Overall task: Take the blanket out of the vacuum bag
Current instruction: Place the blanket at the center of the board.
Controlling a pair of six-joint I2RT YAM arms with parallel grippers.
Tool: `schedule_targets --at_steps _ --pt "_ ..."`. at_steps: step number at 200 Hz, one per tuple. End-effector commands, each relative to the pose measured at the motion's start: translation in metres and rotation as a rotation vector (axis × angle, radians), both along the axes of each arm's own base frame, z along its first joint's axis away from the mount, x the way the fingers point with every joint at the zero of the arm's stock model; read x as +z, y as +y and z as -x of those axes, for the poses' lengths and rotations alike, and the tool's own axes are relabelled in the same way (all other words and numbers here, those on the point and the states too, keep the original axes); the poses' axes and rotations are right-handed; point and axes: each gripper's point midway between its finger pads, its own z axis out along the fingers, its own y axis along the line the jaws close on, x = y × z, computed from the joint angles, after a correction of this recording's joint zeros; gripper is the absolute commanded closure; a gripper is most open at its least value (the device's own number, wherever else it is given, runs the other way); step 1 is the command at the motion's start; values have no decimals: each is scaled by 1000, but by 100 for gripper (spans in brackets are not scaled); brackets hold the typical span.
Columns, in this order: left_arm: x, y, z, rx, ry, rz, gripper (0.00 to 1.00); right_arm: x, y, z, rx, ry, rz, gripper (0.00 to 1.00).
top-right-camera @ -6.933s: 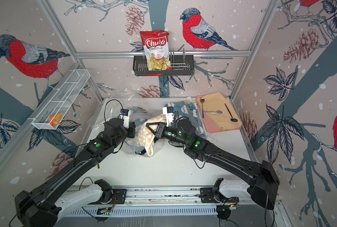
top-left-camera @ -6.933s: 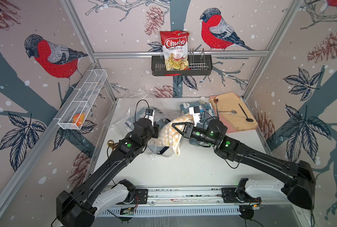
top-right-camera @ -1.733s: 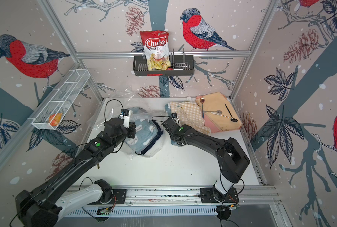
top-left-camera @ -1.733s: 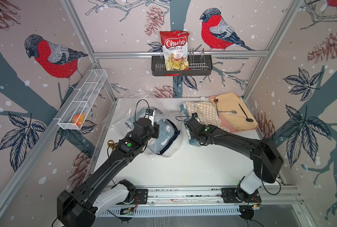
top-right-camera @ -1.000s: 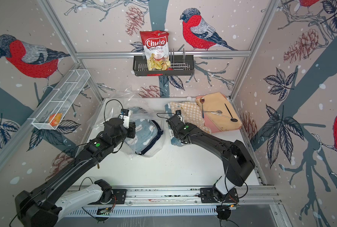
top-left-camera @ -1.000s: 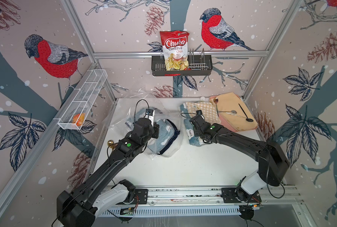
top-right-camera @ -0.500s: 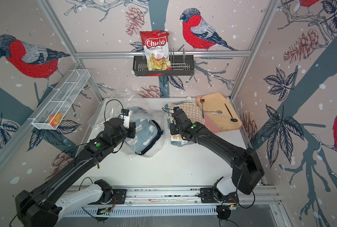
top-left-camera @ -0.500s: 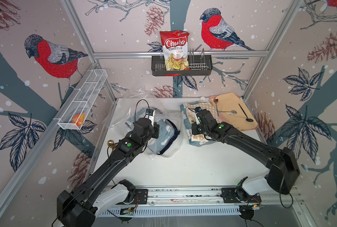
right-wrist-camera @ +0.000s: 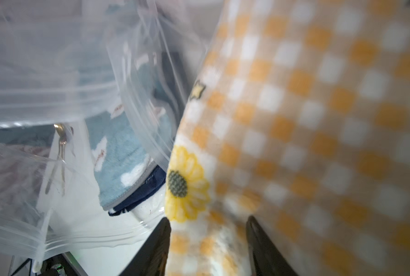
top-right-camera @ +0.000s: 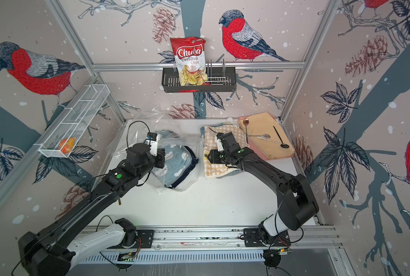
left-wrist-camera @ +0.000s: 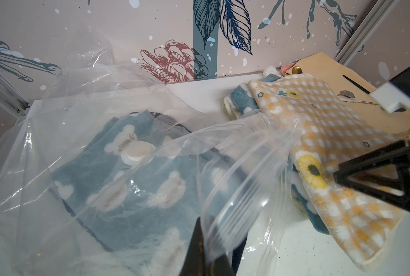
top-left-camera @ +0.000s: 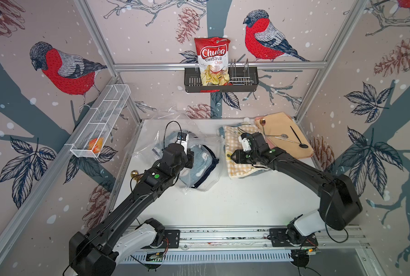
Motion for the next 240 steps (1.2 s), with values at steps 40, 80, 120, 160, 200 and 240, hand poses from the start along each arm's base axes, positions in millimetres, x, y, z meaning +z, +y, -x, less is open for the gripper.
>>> schedule_targets --at_steps 40,80,120,160,200,240 --pt "6 -3 -2 -7 -19 17 97 56 -22 -71 -171 -222 38 42" --pt "1 -6 -3 -21 -3 18 97 15 7 -134 -170 -199 243 34" --pt "1 -9 -3 -35 -4 27 95 -31 30 -177 -223 -221 449 32" --pt "1 -5 -3 -19 -14 17 95 -33 41 -181 -254 -267 495 50" --pt "3 -7 -3 -27 -16 24 95 -14 45 -179 -264 -296 467 82" --pt "4 -9 -1 -39 -17 35 95 6 47 -178 -273 -334 428 100"
